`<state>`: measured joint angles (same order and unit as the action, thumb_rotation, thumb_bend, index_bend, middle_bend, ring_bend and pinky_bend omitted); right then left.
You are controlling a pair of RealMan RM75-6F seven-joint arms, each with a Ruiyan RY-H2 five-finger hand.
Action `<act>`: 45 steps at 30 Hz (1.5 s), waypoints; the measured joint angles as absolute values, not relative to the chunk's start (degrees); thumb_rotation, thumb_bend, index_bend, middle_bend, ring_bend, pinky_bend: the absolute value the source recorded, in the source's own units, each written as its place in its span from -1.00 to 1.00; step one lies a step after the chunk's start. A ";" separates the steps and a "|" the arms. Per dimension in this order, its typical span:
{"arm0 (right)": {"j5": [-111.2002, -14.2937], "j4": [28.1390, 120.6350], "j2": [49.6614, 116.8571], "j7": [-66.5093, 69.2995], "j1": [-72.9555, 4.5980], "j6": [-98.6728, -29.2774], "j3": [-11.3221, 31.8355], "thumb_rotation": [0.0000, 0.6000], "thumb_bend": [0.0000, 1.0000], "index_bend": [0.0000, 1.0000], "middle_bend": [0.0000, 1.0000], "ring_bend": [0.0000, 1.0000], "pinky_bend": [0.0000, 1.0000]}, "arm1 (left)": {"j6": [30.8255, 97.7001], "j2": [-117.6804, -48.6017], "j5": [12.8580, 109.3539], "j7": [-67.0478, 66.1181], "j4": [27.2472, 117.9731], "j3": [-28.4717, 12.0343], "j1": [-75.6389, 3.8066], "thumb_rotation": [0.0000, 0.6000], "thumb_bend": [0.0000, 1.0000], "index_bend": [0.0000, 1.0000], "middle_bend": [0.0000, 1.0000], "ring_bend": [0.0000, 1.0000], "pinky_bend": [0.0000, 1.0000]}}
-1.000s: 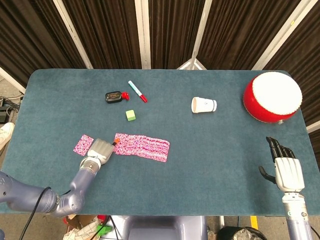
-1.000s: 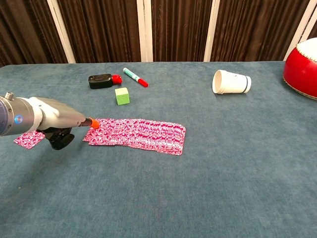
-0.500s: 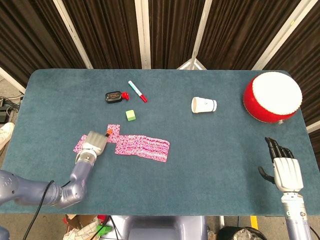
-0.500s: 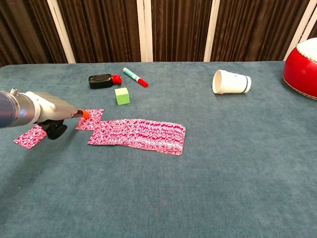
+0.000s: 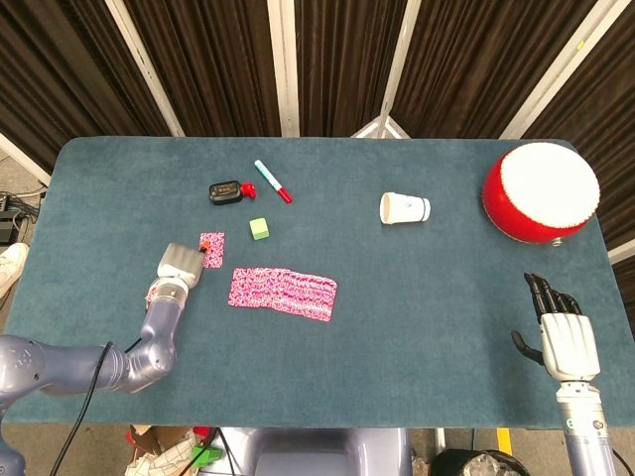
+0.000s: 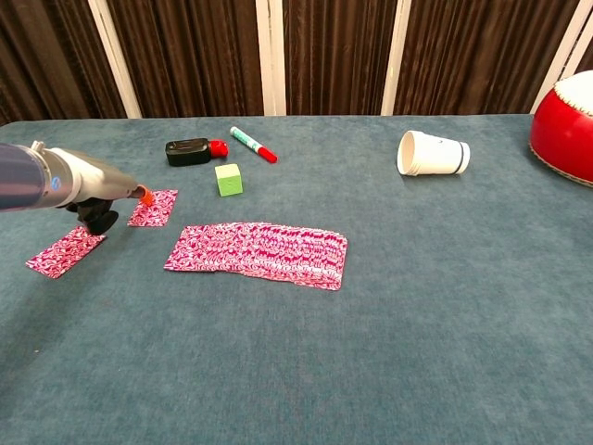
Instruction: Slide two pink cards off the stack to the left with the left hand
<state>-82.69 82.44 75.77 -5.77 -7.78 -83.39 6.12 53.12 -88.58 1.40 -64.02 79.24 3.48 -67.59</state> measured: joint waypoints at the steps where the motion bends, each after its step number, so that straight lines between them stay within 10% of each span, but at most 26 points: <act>1: -82.66 82.45 75.78 -5.75 -7.79 -83.33 6.11 1.00 -0.43 -0.97 -0.70 -0.54 -0.52 | 53.15 -88.65 1.30 -64.27 79.00 3.40 -67.68 1.00 0.93 -0.92 0.72 0.67 0.51; 12: -82.61 82.73 75.40 -5.17 -7.57 -83.57 6.12 1.00 -0.43 -0.97 -0.70 -0.54 -0.52 | 56.22 -88.95 -0.21 -67.94 78.20 1.93 -68.75 1.00 0.83 -0.93 0.65 0.61 0.51; 25: -83.49 83.44 74.83 -3.81 -7.29 -84.37 6.00 1.00 -0.43 -0.97 -0.70 -0.54 -0.52 | 61.66 -75.72 5.96 -63.51 99.92 -0.03 -66.73 1.00 -0.10 -0.94 -0.68 -0.63 -0.21; 35: -84.28 85.22 74.12 -3.73 -6.91 -85.50 5.95 1.00 -0.43 -0.97 -0.70 -0.54 -0.52 | 68.85 -58.40 31.49 -48.80 115.99 4.61 -54.64 1.00 -0.19 -0.94 -0.90 -0.85 -0.53; 45: -84.62 85.08 73.98 -3.50 -6.97 -85.36 5.82 1.00 -0.43 -0.97 -0.70 -0.54 -0.52 | 83.35 -56.38 69.85 -28.56 111.32 13.91 -31.67 1.00 -0.20 -0.93 -0.92 -0.90 -0.59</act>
